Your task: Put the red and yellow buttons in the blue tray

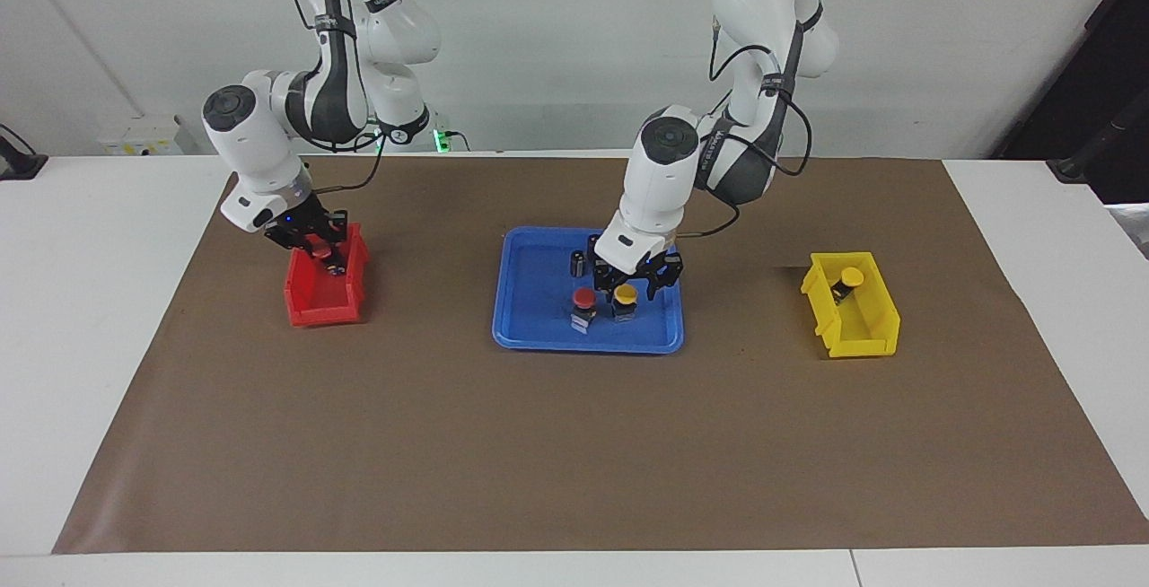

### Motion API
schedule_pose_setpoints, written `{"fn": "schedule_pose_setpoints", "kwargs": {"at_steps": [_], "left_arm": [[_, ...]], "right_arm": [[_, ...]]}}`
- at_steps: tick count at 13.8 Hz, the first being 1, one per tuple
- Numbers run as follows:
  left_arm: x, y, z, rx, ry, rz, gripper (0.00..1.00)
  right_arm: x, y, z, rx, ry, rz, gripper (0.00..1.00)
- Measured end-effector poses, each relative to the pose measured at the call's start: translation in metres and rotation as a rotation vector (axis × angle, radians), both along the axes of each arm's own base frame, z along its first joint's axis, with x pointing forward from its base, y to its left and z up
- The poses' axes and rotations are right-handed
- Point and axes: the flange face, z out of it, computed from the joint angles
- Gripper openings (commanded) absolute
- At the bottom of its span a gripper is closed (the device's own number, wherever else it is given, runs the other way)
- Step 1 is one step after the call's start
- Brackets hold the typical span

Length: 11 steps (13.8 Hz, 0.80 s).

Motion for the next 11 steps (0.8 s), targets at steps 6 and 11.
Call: {"fn": "schedule_pose_setpoints", "kwargs": {"at_steps": [6, 11], "left_arm": [[0.037, 0.149, 0.096, 0.037, 0.088, -0.069, 1.0], [0.064, 0.305, 0.088, 0.018, 0.093, -0.013, 0.88]], "right_arm": [[0.067, 0.055, 0.095, -0.007, 0.063, 0.008, 0.22], [0.108, 0.21, 0.13, -0.027, 0.015, -0.171, 0.19]]}}
